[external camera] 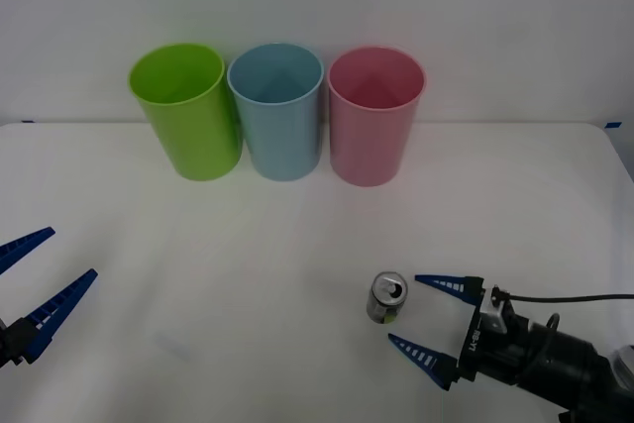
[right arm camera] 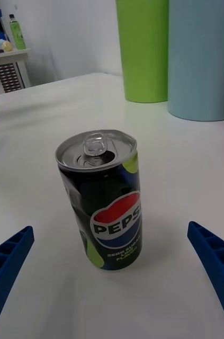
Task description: Grasp the object on the table and drop it into the matching bin: aluminum can to the light blue bin, PET bottle to the pink bin.
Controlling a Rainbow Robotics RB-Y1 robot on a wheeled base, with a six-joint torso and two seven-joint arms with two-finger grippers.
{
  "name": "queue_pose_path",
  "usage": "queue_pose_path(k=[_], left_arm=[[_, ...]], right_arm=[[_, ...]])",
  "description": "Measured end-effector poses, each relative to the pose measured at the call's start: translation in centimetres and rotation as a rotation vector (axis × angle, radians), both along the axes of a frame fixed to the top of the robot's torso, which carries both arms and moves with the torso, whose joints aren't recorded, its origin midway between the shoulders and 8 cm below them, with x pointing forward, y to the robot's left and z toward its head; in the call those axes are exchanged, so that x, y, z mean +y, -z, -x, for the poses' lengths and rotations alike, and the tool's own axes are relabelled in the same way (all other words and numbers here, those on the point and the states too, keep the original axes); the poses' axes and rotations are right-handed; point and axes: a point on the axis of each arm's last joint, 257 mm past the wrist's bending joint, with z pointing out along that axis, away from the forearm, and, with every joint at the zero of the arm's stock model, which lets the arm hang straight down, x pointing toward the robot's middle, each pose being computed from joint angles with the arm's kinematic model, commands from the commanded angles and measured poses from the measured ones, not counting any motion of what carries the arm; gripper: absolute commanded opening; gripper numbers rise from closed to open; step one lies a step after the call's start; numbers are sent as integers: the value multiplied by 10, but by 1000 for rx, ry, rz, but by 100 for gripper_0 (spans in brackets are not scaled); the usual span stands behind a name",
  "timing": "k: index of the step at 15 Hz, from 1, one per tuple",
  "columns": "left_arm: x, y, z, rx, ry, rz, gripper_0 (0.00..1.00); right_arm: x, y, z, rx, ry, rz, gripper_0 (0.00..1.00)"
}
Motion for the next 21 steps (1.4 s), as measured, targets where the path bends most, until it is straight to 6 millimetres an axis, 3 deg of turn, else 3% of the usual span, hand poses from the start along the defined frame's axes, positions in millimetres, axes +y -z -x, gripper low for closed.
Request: queue_pose_path(k=[11, 20, 21], left_arm=[[0, 0, 0, 0, 0, 0, 100], [0, 0, 0, 0, 0, 0, 100], [0, 0, 0, 0, 0, 0, 100]], right_arm=[[42, 0, -14, -15, 14, -21, 100], [49, 0, -20, -27, 22, -15, 100], [49, 0, -20, -31, 22, -12, 11]])
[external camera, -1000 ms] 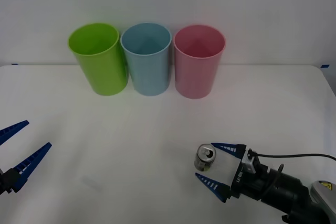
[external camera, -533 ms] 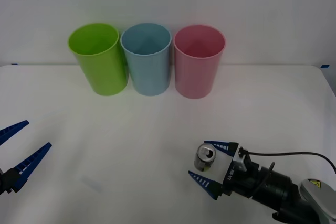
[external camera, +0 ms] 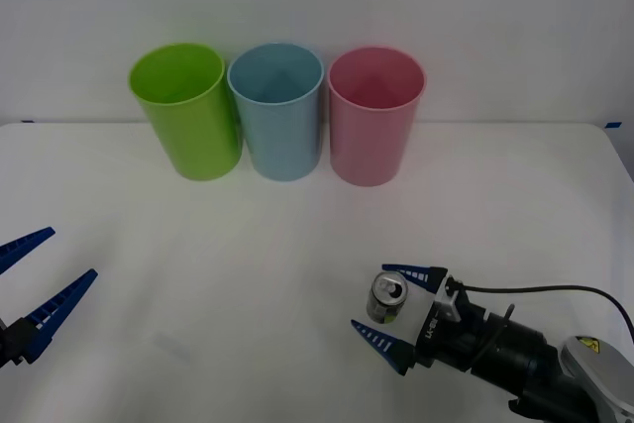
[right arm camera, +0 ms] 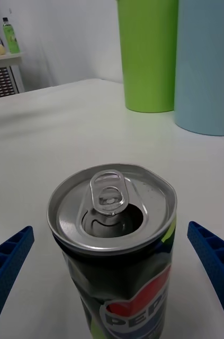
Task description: Grasp the object on the table and drop it into the matching bin: aluminum can to the light blue bin, PET bottle to the pink bin.
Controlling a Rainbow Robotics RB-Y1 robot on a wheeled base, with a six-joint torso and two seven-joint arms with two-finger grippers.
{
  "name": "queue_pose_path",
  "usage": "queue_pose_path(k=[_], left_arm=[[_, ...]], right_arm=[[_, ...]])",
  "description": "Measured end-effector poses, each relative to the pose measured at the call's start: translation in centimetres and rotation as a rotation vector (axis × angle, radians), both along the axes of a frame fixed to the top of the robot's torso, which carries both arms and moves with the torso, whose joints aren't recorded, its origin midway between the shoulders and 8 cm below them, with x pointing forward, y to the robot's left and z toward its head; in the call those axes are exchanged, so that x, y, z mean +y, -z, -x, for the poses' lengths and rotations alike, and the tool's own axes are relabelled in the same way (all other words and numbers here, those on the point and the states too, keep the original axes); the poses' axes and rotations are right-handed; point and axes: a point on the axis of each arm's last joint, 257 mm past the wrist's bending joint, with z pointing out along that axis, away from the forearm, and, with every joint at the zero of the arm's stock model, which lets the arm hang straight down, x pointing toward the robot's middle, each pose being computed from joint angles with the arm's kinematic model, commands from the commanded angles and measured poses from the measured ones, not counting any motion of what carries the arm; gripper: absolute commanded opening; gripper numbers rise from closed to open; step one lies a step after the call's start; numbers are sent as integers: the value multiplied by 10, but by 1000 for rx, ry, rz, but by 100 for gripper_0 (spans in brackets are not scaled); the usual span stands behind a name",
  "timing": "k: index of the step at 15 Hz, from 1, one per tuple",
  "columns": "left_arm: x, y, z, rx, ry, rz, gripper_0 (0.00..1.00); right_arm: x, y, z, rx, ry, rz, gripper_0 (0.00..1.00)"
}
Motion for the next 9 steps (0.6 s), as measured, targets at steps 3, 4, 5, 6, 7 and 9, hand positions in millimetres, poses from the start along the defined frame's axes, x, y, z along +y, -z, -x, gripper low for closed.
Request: queue_pose_path(k=[3, 4, 5, 6, 7, 9], left_arm=[[0, 0, 0, 0, 0, 0, 100], [0, 0, 0, 0, 0, 0, 100], [0, 0, 0, 0, 0, 0, 100], [0, 0, 0, 0, 0, 0, 100], [0, 0, 0, 0, 0, 0, 100], [0, 0, 0, 0, 0, 0, 100]], right_arm=[[-1, 0, -1, -5, 3, 5, 0], [-1, 0, -1, -7, 5, 6, 0], [-1, 0, -1, -8, 5, 7, 0], [-1, 0, -2, -9, 7, 8, 0], [-1, 0, -2, -9, 8, 8, 0], [-1, 0, -2, -9, 8, 8, 0]])
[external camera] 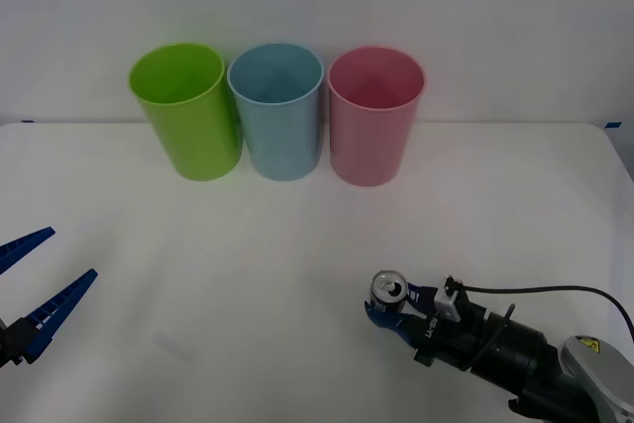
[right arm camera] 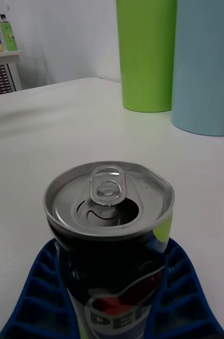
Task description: Grasp the object on the table and drop it into the matching bin: aluminum can to the light blue bin, PET bottle to the pink bin.
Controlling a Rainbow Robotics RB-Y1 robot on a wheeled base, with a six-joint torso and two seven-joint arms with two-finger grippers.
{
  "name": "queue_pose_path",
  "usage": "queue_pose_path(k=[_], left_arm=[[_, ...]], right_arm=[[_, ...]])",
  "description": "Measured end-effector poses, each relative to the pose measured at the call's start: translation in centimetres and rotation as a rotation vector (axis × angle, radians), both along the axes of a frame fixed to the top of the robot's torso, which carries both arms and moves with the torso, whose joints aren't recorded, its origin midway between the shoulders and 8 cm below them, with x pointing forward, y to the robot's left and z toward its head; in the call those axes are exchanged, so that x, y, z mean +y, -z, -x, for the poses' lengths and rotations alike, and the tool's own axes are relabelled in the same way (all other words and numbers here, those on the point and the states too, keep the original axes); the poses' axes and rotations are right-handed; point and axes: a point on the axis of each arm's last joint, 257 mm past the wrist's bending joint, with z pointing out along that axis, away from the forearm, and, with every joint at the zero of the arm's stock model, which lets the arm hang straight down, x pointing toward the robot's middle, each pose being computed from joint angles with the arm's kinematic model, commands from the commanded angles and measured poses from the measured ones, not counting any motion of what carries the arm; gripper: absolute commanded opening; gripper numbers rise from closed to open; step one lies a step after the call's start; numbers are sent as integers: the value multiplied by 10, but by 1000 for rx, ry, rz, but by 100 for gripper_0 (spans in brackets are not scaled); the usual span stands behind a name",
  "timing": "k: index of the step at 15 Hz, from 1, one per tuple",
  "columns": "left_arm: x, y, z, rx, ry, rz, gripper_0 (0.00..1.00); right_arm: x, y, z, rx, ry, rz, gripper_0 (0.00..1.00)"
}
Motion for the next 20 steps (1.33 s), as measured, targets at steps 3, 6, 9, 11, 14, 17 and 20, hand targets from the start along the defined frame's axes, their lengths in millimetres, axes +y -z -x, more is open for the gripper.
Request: queue_pose_path(k=[3, 6, 9, 11, 14, 17, 20], left_arm=[[0, 0, 0, 0, 0, 0, 100], [0, 0, 0, 0, 0, 0, 100], [0, 0, 0, 0, 0, 0, 100], [0, 0, 0, 0, 0, 0, 100], [0, 0, 0, 0, 0, 0, 100], [0, 0, 0, 0, 0, 0, 100], [0, 0, 0, 0, 0, 0, 100]], right_arm=[[0, 0, 0, -5, -1, 2, 0], [1, -5, -1, -13, -2, -10, 0], [5, -28, -4, -50, -14, -33, 0], [5, -43, -6, -74, -25, -46, 0], [6, -69, -5, -84, -52, -71, 0], [11, -102, -1, -98, -92, -95, 0], [16, -137, 4, -115, -129, -113, 0]])
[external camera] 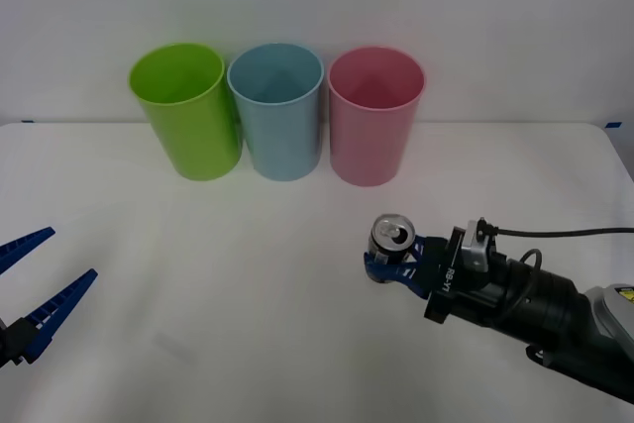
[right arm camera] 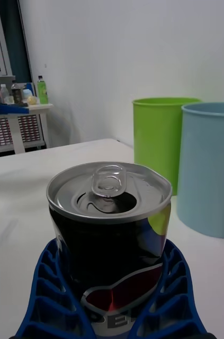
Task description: Grasp the object on the table and drop it into the matching bin: aluminum can to the light blue bin, PET bottle to the pink bin.
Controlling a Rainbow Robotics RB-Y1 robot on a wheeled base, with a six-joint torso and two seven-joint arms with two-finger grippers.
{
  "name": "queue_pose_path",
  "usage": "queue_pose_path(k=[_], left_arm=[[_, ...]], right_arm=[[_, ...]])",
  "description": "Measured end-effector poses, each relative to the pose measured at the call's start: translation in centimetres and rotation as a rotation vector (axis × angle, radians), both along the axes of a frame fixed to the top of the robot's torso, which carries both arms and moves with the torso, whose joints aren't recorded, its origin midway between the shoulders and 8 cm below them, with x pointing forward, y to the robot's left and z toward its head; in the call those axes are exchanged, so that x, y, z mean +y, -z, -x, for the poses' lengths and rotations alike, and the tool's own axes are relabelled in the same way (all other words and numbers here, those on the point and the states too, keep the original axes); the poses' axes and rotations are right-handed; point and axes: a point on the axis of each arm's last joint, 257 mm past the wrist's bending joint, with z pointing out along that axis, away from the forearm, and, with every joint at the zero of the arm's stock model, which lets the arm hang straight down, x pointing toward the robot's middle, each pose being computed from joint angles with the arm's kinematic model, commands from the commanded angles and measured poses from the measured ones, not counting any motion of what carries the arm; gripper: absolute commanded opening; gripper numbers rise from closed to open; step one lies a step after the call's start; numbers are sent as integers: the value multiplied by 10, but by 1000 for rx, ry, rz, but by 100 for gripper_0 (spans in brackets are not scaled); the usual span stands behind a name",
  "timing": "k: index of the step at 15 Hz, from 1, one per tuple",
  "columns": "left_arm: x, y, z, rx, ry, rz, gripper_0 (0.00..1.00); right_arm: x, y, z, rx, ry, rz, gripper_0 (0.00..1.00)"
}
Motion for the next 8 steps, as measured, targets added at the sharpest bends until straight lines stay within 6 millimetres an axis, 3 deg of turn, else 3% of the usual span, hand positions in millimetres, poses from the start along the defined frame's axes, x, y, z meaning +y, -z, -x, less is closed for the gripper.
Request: queue_pose_path(k=[4, 8], left_arm=[[0, 0, 0, 0, 0, 0, 100], [0, 0, 0, 0, 0, 0, 100]], right_arm=[[6, -46, 6, -16, -41, -17, 0], [17, -89, -5, 2, -87, -40, 0]])
